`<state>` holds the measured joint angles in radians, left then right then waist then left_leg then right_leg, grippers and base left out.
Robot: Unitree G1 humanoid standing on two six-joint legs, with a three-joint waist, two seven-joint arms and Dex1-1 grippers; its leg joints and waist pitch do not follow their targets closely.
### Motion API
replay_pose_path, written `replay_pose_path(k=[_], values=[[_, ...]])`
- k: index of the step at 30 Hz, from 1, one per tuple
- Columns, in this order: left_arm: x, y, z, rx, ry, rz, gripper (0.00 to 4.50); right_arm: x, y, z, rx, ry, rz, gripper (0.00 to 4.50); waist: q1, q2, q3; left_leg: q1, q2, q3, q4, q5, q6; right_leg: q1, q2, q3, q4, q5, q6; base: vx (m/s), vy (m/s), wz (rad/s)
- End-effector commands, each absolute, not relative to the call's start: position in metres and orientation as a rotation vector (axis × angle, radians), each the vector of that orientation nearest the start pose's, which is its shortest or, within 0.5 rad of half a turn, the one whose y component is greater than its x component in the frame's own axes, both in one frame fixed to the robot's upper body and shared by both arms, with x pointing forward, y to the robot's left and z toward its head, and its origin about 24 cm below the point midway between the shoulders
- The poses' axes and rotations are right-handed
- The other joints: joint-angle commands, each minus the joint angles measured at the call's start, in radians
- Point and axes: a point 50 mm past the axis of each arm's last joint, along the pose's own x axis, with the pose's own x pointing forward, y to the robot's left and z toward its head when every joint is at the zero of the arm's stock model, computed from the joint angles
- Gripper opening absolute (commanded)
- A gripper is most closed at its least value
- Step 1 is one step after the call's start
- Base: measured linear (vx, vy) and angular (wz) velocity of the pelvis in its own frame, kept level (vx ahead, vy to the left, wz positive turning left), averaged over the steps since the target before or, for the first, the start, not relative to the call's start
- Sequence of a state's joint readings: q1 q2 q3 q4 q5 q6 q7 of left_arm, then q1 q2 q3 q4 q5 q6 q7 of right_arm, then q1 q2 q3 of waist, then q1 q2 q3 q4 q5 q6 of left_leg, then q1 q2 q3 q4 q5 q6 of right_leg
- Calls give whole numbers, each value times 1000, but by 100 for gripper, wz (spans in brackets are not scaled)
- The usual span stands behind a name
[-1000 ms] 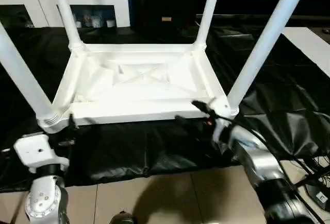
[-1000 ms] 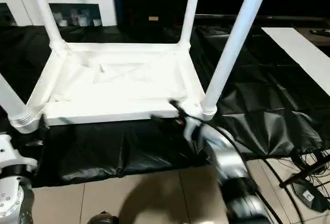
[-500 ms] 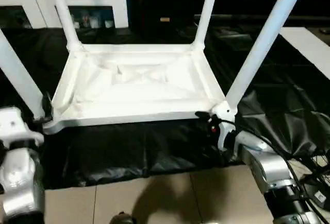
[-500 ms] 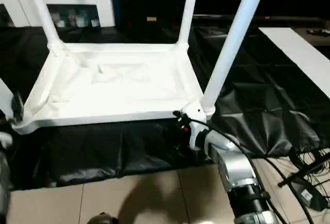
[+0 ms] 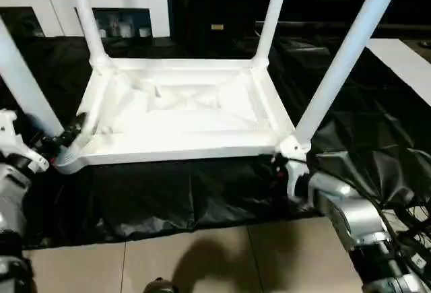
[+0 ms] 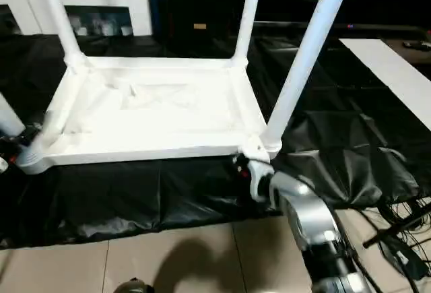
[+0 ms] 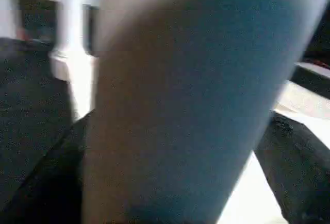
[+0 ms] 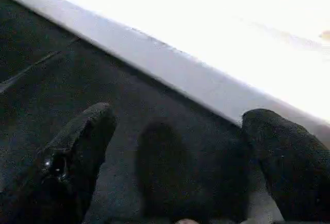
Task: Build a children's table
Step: Rotate table base
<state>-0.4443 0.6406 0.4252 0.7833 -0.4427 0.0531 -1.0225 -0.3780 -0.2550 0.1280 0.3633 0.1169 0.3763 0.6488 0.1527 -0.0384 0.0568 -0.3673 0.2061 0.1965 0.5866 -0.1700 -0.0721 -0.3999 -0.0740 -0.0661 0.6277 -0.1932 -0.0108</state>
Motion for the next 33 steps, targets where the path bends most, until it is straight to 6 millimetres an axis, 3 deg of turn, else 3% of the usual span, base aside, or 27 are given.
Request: replay_pose_path(k=[1,7,8,14,15,18,21,22,24,29,30,33], values=[[293,333,102,-179,41,-563,447,312,-145,28,-88,425,677,450,1,30,-61,30,33,-23,-84,-346,-86,27,-78,51,-75,-229,-188,0,0,0],[292,314,106,-244,109,-796,447,322,-140,24,-72,427,645,450,5,32,-63,30,36,-19,-82,-331,-89,28,-79,50,-67,-184,-215,0,0,0],[285,299,105,-273,141,-909,447,326,-133,22,-72,427,641,450,3,32,-65,27,38,-20,-82,-325,-93,31,-81,50,-60,-162,-224,0,0,0],[263,265,98,-336,232,-1102,447,336,-114,20,-76,417,657,450,-7,30,-62,21,37,-18,-83,-326,-84,34,-80,50,-61,-167,-238,0,0,0],[248,245,91,-357,279,-1183,447,341,-100,21,-86,417,683,450,-17,19,-60,18,38,-19,-85,-326,-78,36,-78,51,-63,-196,-229,0,0,0],[241,231,88,-371,293,-1223,447,344,-88,22,-99,414,710,450,-27,18,-56,18,35,-17,-85,-328,-68,35,-75,52,-71,-243,-217,0,0,0],[235,213,89,-396,294,-1271,447,345,-72,22,-117,415,757,450,-38,8,-54,17,35,-18,-87,-313,-64,37,-74,53,-74,-265,-200,0,0,0],[234,209,90,-399,293,-1281,447,345,-68,22,-121,415,768,450,-39,11,-56,17,35,-19,-85,-314,-66,36,-76,54,-70,-262,-200,0,0,0],[234,194,94,-406,283,-1319,447,344,-54,21,-138,417,810,450,-50,3,-54,19,34,-18,-86,-312,-65,34,-70,54,-71,-250,-199,0,0,0],[240,168,100,-410,263,-1389,447,338,-30,20,-129,415,885,450,-60,-1,-58,17,31,-20,-85,-283,-69,39,-69,54,-65,-199,-197,0,0,0],[247,153,103,-414,246,-1436,447,335,-20,20,-93,417,917,450,-63,0,-60,15,31,-20,-85,-263,-73,43,-68,52,-62,-168,-195,0,0,0],[250,143,104,-411,239,-1451,447,334,-16,19,-96,416,921,450,-66,-4,-61,18,29,-18,-81,-255,-69,43,-69,53,-59,-132,-211,0,0,0]])
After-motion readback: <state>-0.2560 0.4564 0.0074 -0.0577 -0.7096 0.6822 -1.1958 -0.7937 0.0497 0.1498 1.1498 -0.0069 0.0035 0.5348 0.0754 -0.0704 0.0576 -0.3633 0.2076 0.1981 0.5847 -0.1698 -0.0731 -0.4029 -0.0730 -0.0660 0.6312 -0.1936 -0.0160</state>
